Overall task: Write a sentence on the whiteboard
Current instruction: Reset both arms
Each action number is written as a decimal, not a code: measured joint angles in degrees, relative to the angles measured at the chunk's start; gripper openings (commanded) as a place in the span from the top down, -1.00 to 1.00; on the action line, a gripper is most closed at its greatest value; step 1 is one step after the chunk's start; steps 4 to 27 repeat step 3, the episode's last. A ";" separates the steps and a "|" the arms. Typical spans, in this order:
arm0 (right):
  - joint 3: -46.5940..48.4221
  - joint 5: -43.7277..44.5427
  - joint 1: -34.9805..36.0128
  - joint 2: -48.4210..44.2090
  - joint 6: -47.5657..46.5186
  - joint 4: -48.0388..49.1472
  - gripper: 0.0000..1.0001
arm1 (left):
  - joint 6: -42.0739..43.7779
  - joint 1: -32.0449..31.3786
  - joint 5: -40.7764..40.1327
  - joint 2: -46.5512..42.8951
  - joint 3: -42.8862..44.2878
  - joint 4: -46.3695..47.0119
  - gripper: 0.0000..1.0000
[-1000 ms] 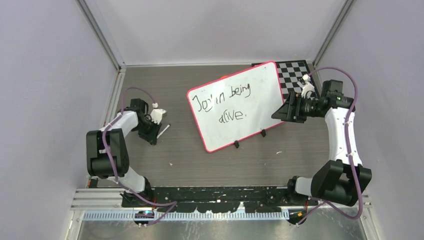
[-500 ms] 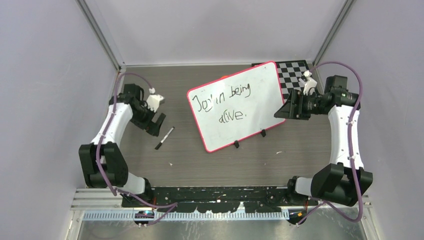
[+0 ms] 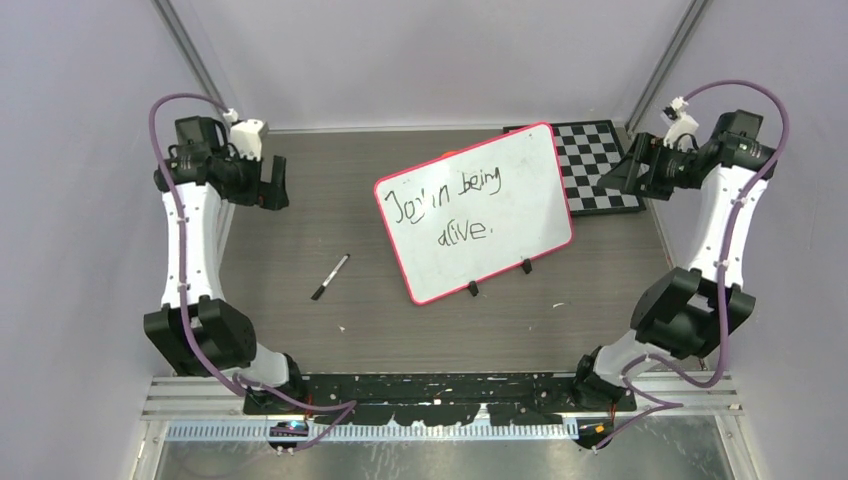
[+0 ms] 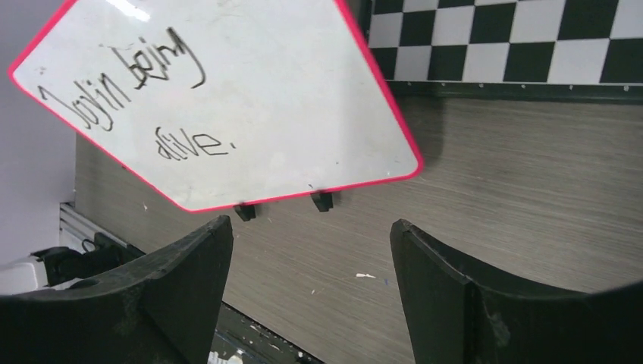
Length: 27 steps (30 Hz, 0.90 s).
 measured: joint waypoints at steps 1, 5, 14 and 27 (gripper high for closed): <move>-0.04 0.26 -0.59 1.01 0.02 0.11 -0.61 | -0.94 -0.04 0.02 -0.07 -1.16 0.66 -0.99; -0.92 0.87 -1.40 2.62 0.17 1.20 -0.61 | -3.06 -0.07 0.04 -0.13 -3.98 1.62 -0.99; -0.92 0.87 -1.40 2.62 0.17 1.20 -0.61 | -3.06 -0.07 0.04 -0.13 -3.98 1.62 -0.99; -0.92 0.87 -1.40 2.62 0.17 1.20 -0.61 | -3.06 -0.07 0.04 -0.13 -3.98 1.62 -0.99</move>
